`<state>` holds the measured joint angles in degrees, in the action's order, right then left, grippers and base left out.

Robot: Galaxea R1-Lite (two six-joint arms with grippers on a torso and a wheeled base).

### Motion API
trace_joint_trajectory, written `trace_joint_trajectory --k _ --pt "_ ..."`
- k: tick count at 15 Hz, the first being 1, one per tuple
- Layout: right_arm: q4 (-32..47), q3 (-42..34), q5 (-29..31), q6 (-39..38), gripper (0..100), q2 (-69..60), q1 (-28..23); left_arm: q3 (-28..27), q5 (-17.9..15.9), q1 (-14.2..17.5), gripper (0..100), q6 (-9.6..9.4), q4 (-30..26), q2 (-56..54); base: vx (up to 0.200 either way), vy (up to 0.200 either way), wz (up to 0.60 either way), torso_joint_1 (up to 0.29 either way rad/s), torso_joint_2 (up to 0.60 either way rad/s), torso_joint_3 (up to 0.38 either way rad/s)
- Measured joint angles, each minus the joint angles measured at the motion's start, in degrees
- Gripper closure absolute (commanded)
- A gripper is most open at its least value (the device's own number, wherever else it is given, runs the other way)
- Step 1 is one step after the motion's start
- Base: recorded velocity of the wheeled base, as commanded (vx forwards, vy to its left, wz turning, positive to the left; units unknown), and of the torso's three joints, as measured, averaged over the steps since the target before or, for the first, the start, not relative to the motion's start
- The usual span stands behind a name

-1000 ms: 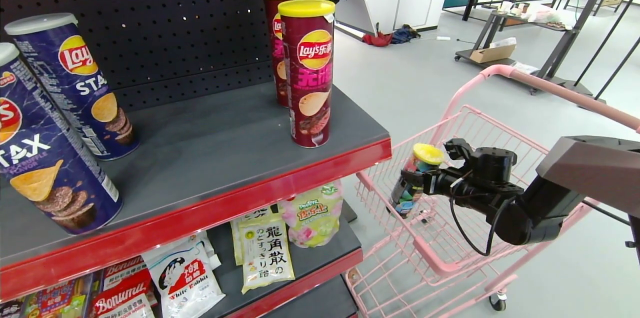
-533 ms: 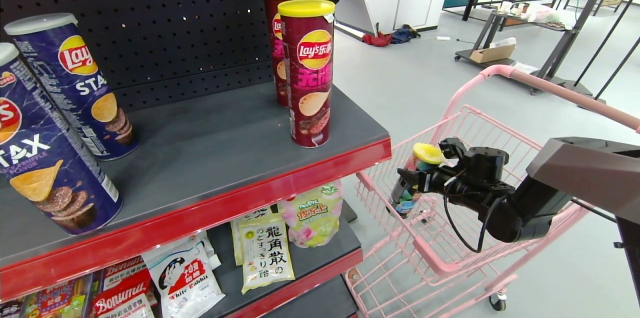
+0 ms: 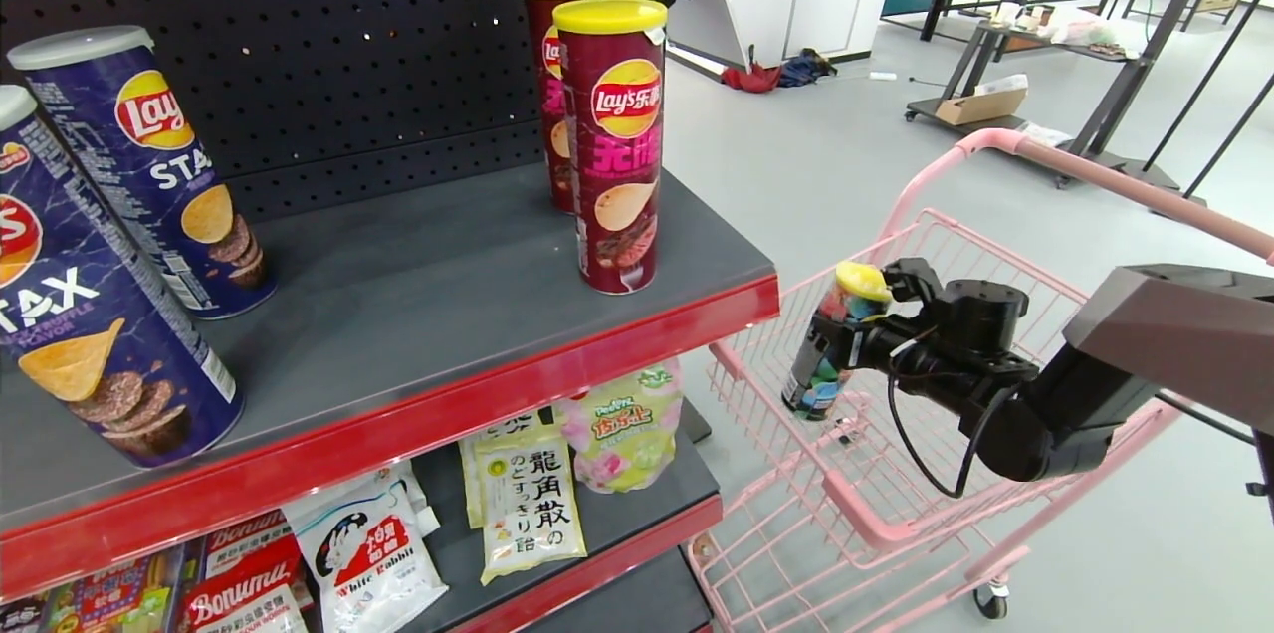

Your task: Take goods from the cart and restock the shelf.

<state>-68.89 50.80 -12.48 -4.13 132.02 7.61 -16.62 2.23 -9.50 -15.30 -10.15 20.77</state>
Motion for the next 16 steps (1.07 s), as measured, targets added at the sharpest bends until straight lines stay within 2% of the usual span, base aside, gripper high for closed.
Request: trace_joint_trajectory --k 3,8,10,13,15,16 --pt "7.53 -1.55 1.71 3.56 100 -12.23 -0.2 -0.28 -0.07 0.0 0 0.04 -0.02 -0.02 0.0 0.0 0.0 0.0 0.0 0.0" --pt "24.38 -8.5 12.62 8.47 100 -40.73 -0.87 -0.61 1.05 0.13 0 0.15 -0.11 -0.71 0.0 0.0 0.0 0.0 0.0 0.0" --pt "34.84 -13.09 14.42 10.37 100 -54.24 -1.05 -0.91 -0.57 0.07 0 0.48 0.12 -0.93 0.0 0.0 0.0 0.0 0.0 0.0" --pt "58.84 -16.49 16.23 12.64 100 -74.95 -2.16 -0.44 -1.04 0.0 0 0.41 0.09 -1.95 0.0 0.0 0.0 0.0 0.0 0.0" --pt "68.89 -19.24 17.32 13.15 100 -88.11 -3.6 -0.2 -1.04 0.0 0 0.44 0.04 -2.83 0.0 0.0 0.0 0.0 0.0 0.0" --pt "71.42 -21.03 17.74 13.3 100 -92.83 -4.34 -0.2 -1.04 0.0 0 0.44 0.04 -3.05 0.0 0.0 0.0 0.0 0.0 0.0"
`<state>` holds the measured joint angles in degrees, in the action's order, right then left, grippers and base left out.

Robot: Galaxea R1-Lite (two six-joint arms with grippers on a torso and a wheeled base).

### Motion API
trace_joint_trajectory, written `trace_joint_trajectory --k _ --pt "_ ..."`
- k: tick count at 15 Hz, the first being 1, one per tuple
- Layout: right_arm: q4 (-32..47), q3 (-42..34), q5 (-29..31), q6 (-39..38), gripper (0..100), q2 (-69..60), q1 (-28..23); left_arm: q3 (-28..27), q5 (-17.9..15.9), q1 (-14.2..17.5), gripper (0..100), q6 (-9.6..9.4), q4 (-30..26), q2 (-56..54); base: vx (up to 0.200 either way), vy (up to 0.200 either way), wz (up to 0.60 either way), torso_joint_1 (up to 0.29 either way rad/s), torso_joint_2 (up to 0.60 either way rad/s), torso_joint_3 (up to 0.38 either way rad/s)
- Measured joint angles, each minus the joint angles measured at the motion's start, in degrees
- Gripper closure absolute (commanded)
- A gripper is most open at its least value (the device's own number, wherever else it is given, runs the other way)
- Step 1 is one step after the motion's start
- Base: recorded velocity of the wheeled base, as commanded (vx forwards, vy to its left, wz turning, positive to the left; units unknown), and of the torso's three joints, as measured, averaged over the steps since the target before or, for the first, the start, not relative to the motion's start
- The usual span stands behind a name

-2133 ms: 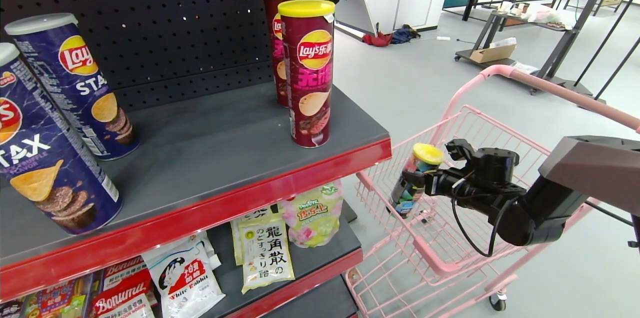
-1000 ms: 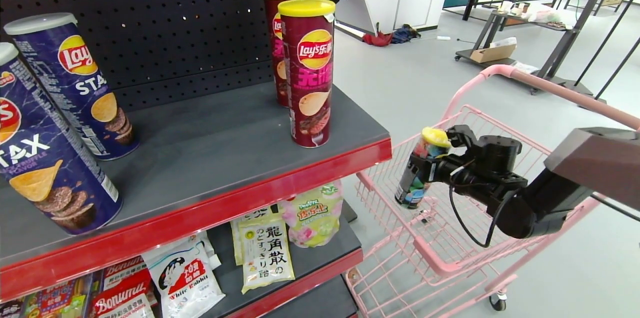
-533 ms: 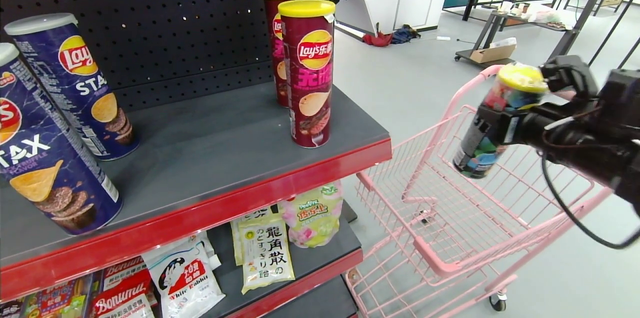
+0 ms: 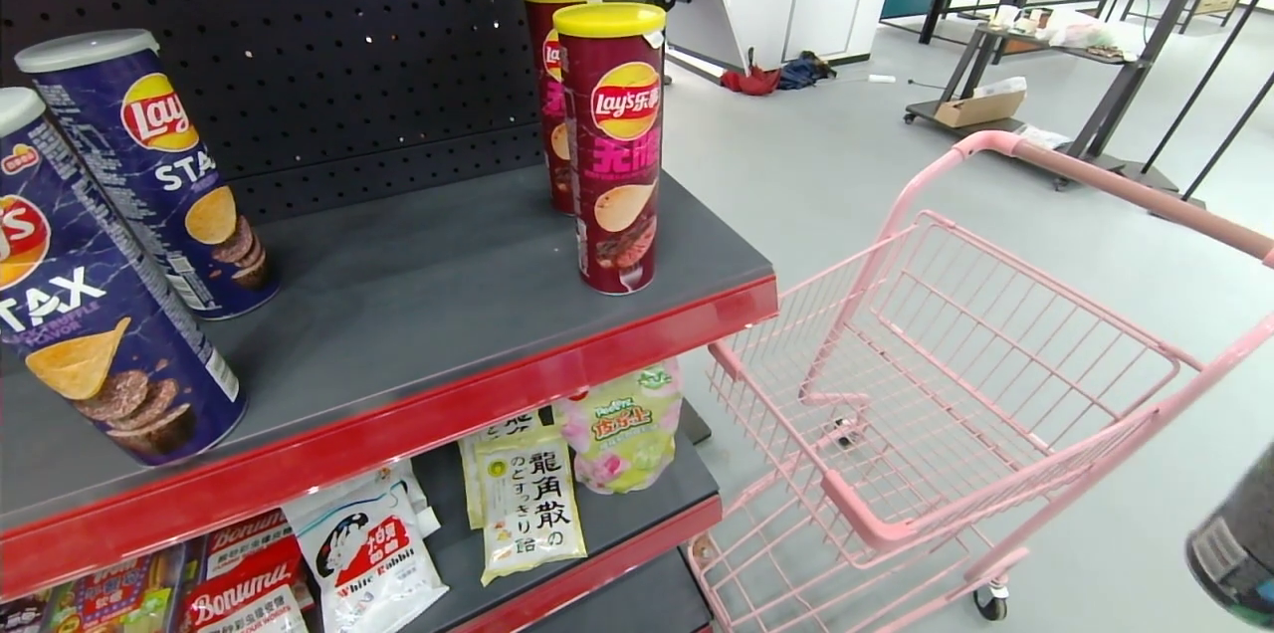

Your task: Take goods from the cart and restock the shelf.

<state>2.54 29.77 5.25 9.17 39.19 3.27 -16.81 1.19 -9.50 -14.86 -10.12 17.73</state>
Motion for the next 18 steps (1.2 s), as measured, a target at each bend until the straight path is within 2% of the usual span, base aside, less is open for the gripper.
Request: trace_joint_trajectory --k 1,4,10,18 --pt "2.57 -2.43 0.73 0.24 100 -4.39 -0.93 0.0 0.06 0.0 0 0.0 0.0 -0.17 0.0 0.0 0.0 0.0 0.0 0.0" --pt "3.23 -4.89 0.95 0.77 100 -10.56 -2.01 0.04 0.48 0.0 0 0.0 0.02 -0.52 0.0 0.0 0.0 0.0 0.0 0.0" --pt "3.27 -6.27 1.1 0.73 100 -13.04 -2.19 -0.16 0.66 0.07 0 -0.07 0.0 -1.08 0.0 0.0 0.0 0.0 0.0 0.0" --pt "3.21 -7.01 1.08 0.76 100 -12.93 -2.23 -0.2 0.69 0.07 0 -0.07 0.05 -1.13 0.0 0.0 0.0 0.187 -0.49 -0.308"
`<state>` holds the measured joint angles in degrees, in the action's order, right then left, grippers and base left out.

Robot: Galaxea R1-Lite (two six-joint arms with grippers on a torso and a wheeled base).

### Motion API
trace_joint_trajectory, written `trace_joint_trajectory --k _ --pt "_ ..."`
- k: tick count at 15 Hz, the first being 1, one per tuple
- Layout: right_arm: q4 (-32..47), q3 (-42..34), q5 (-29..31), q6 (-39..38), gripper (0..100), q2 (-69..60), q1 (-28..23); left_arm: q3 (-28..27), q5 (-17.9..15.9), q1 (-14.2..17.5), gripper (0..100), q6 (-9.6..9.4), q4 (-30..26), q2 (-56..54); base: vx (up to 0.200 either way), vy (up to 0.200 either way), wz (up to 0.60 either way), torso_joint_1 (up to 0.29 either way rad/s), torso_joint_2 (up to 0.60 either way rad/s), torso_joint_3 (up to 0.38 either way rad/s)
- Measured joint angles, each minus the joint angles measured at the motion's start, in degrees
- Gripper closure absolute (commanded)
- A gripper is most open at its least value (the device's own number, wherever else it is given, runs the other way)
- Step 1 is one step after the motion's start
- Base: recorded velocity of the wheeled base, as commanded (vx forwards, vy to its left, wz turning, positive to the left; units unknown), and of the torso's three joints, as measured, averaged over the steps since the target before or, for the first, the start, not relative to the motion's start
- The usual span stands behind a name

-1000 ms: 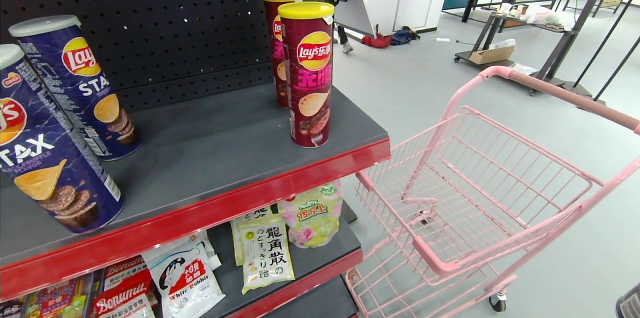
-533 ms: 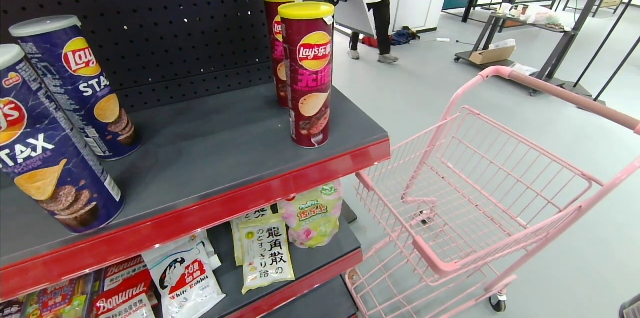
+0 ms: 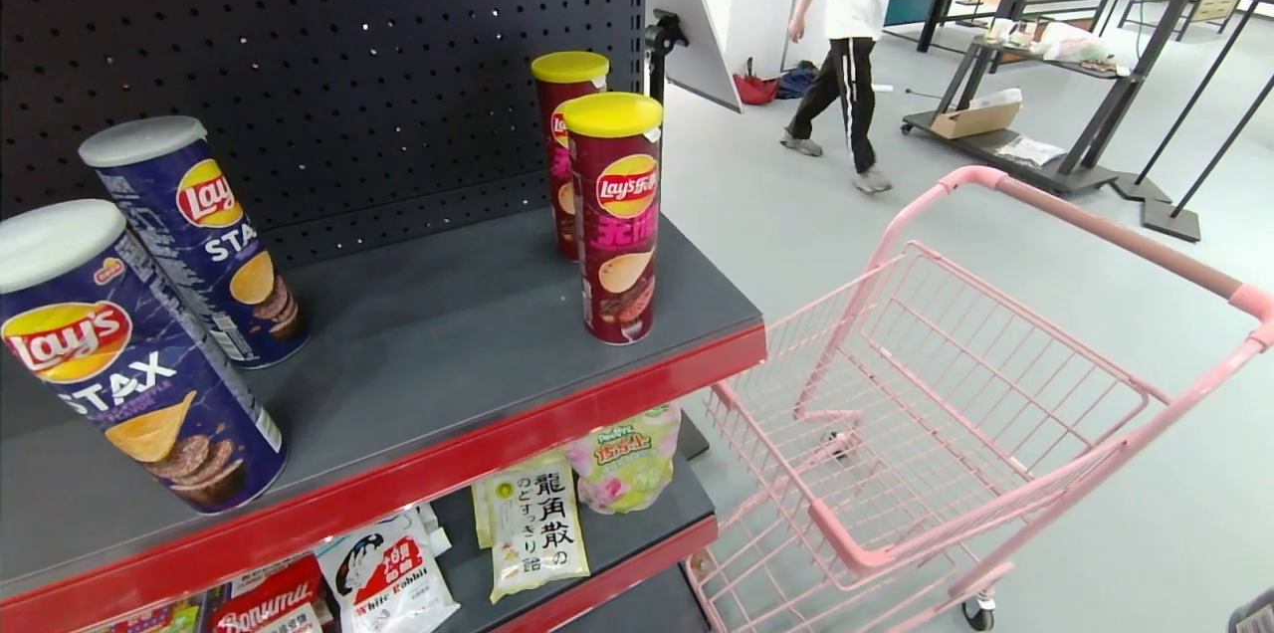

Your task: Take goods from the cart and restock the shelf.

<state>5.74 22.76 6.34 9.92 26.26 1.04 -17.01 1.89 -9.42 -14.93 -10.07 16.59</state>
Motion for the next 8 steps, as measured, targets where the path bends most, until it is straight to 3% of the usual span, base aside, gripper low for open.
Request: trace_joint_trajectory --k 5,8 --pt "-0.09 0.02 -0.02 -0.02 100 1.16 0.09 0.12 0.02 0.02 0 0.0 -0.02 0.02 0.0 0.0 0.0 0.164 -0.4 -0.241" --pt "-0.46 0.22 0.09 -0.02 100 2.13 0.04 0.26 0.0 0.02 0 -0.01 -0.05 0.02 0.0 0.0 0.6 0.036 -0.09 -0.049"
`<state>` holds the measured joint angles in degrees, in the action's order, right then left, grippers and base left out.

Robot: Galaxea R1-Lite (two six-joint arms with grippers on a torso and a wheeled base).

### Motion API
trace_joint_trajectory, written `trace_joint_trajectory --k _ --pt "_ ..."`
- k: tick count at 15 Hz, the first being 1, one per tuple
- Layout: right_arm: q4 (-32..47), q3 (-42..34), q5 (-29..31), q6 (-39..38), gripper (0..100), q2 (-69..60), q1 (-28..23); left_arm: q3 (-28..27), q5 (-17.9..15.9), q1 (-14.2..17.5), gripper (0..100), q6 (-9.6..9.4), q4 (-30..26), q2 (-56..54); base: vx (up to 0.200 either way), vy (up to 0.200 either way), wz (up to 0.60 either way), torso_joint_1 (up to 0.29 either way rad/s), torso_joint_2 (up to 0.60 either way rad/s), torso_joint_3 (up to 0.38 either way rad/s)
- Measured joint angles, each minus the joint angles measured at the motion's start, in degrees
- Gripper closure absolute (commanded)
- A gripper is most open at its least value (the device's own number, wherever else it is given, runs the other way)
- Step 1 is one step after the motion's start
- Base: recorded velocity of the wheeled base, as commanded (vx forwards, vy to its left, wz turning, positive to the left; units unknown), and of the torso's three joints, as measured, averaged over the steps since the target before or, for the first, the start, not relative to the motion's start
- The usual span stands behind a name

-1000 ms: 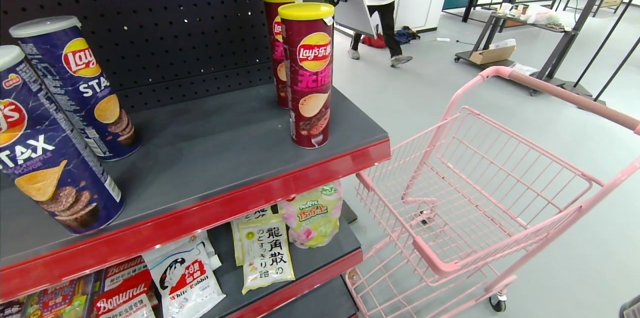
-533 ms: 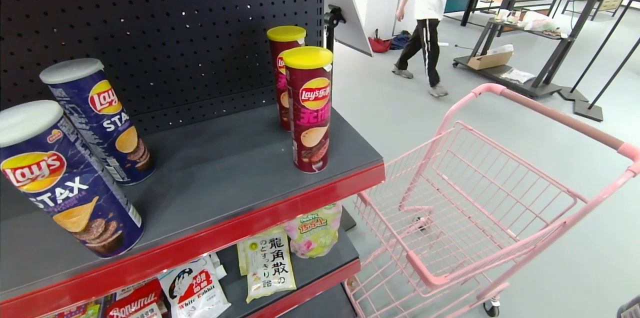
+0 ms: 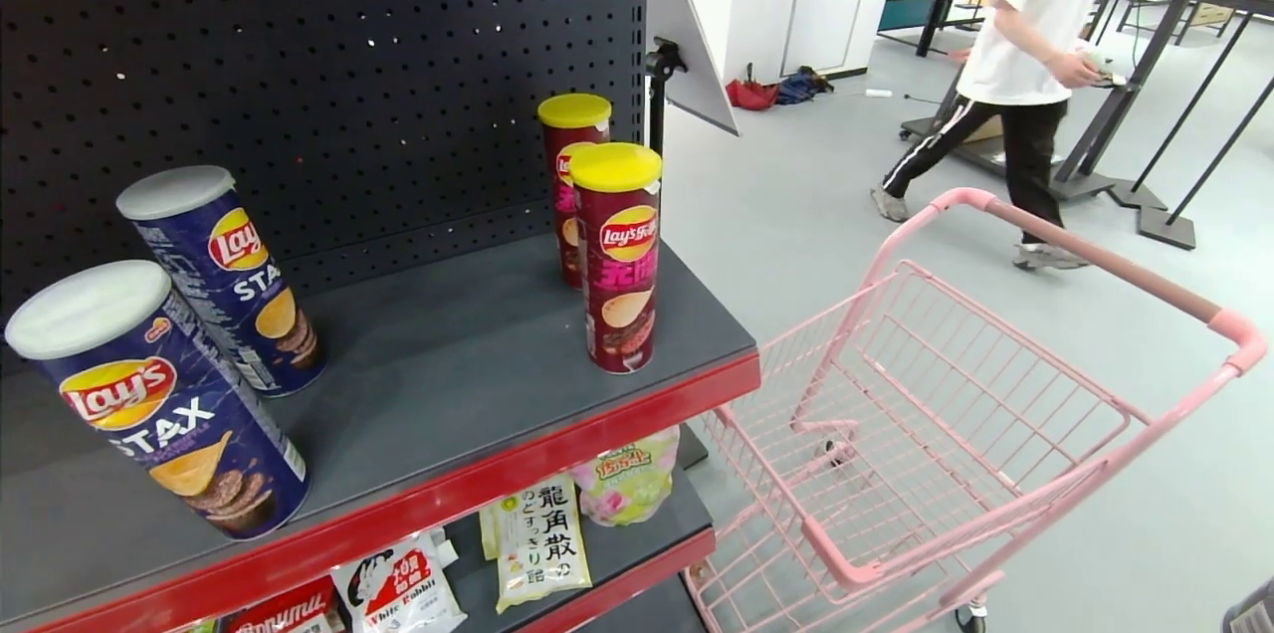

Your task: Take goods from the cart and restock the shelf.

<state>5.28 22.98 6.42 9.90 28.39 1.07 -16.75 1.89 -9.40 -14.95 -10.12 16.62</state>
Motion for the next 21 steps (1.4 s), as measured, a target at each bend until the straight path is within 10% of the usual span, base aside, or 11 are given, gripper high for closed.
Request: trace_joint_trajectory --k 8,21 --pt "0.2 -0.46 -0.11 0.0 100 0.63 -0.04 0.0 0.18 0.0 0 -0.05 0.0 0.17 0.0 0.0 0.6 0.008 0.0 -0.002" --pt "-0.17 -5.05 -0.71 -3.28 100 -5.38 0.29 0.13 4.86 0.06 0 -1.99 -0.17 0.66 -0.046 0.0 0.0 0.001 0.0 0.001"
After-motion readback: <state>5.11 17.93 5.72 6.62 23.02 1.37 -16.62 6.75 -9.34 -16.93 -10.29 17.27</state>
